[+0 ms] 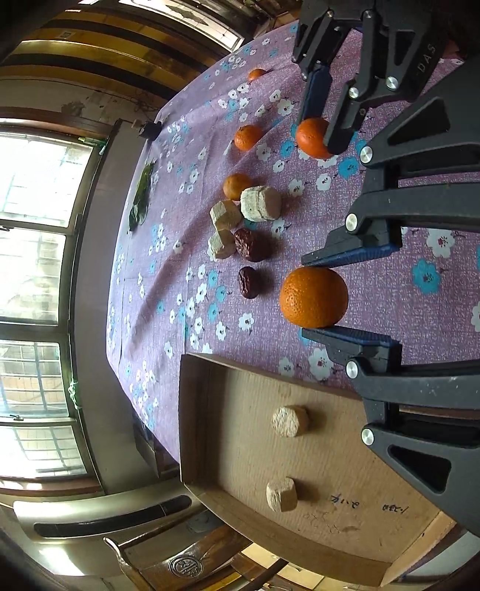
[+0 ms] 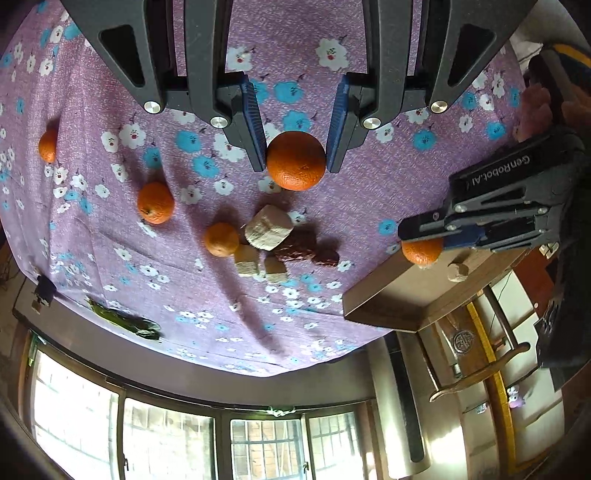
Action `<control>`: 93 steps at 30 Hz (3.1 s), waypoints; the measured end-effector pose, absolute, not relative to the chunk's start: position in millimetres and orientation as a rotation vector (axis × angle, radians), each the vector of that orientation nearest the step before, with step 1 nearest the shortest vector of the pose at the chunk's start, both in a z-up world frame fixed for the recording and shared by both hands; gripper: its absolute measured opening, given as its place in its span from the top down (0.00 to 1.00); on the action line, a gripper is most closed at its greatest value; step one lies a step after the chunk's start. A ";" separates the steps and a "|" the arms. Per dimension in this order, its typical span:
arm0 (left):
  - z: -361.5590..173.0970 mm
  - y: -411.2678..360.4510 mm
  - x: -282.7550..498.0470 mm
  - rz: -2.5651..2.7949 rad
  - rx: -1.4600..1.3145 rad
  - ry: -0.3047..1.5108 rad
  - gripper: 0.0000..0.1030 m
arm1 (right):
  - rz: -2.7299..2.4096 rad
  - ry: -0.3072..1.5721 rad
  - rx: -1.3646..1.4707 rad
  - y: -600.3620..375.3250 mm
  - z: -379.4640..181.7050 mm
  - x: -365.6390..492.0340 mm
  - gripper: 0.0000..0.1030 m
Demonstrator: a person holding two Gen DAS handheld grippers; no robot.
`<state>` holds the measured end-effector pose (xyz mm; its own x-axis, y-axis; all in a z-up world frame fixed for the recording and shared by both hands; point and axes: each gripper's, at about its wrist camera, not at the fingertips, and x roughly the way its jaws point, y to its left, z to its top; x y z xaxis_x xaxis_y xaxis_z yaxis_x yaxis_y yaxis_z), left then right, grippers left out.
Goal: Organize fruits
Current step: 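Carry orange in left tool over box while right tool carries its orange, then lower orange into box, open left tool while right tool releases its orange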
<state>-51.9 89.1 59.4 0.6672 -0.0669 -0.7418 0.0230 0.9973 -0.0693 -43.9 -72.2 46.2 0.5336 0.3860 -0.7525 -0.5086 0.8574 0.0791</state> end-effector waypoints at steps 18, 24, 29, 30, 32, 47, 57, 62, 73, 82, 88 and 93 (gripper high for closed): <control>49.6 89.6 -47.8 -0.041 -0.063 0.869 0.71 | 0.519 0.923 -0.145 -61.1 5.4 -30.5 0.56; 48.0 89.7 -48.9 -0.041 -0.060 0.870 0.71 | 0.537 0.927 -0.154 -58.8 6.9 -29.4 0.64; 54.4 96.8 -52.4 -0.024 -0.061 0.846 0.71 | 0.564 0.909 -0.129 -54.6 20.4 -30.6 0.64; 56.0 99.5 -53.1 -0.019 -0.062 0.842 0.71 | 0.575 0.900 -0.127 -52.2 24.1 -31.2 0.64; 58.7 105.1 -54.7 -0.007 -0.063 0.835 0.71 | 0.588 0.886 -0.136 -45.7 30.3 -33.4 0.64; 70.3 170.5 -64.1 0.126 -0.067 0.810 0.71 | 0.711 0.834 -0.196 22.7 59.1 -33.2 0.64; 59.4 216.2 -61.1 0.208 -0.097 0.842 0.71 | 0.779 0.838 -0.246 64.8 60.3 -25.7 0.64; 55.9 232.7 -60.3 0.231 -0.109 0.854 0.71 | 0.823 0.840 -0.266 87.5 59.0 -23.7 0.64; 40.5 256.8 -57.9 0.237 -0.173 0.911 0.71 | 0.891 0.880 -0.329 132.5 40.2 -16.4 0.63; 31.1 261.6 -52.9 0.270 -0.183 0.932 0.71 | 0.899 0.919 -0.356 151.7 23.3 -8.4 0.63; 30.1 259.3 -51.6 0.296 -0.178 0.923 0.69 | 0.874 0.902 -0.373 153.0 23.3 -12.4 0.63; 36.9 257.5 -56.4 0.321 -0.187 0.884 0.37 | 0.865 0.898 -0.370 145.1 28.7 -19.2 0.62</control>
